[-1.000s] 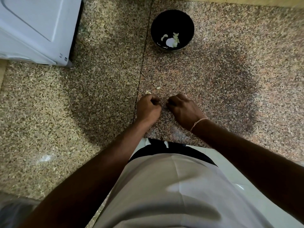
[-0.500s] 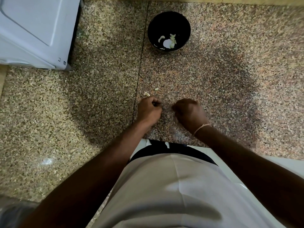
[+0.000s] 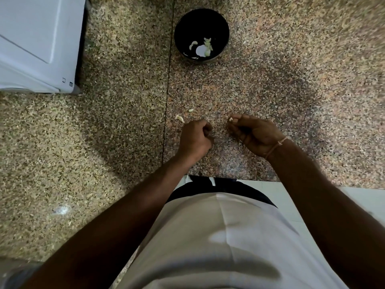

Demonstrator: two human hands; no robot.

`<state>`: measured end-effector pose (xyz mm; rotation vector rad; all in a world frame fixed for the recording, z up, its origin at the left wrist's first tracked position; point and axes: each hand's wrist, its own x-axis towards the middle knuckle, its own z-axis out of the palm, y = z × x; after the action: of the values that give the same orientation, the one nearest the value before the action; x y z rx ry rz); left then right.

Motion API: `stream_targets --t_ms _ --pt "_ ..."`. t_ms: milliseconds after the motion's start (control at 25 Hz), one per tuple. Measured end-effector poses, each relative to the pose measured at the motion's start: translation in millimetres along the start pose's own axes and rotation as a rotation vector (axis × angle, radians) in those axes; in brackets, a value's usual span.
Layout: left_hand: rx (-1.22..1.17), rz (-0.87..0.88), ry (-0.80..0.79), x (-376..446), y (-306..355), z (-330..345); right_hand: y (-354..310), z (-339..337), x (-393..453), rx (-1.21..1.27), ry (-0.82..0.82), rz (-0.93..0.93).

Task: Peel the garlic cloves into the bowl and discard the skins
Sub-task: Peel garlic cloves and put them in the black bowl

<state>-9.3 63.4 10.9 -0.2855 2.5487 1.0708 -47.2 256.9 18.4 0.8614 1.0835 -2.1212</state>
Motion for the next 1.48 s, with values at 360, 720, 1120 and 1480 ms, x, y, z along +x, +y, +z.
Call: stream_targets --t_ms 360,720,1120,1480 --pt "0.100 0.110 0.092 7.9 21.0 11.6 0.6 -5.7 -3.3 0.066 0.004 -0.023" --pt "0.157 -0.045 0.271 3.8 -15.0 -7.5 7.5 1.5 3.5 0.089 0.004 -0.014" --pt "0.226 0.127 0.141 24.4 7.2 -6.2 5.0 7.0 -1.0 0.062 0.016 -0.024" --pt "0.034 0.159 0.001 -3.2 7.4 25.9 5.7 -7.3 -18.5 0.105 0.025 -0.040"
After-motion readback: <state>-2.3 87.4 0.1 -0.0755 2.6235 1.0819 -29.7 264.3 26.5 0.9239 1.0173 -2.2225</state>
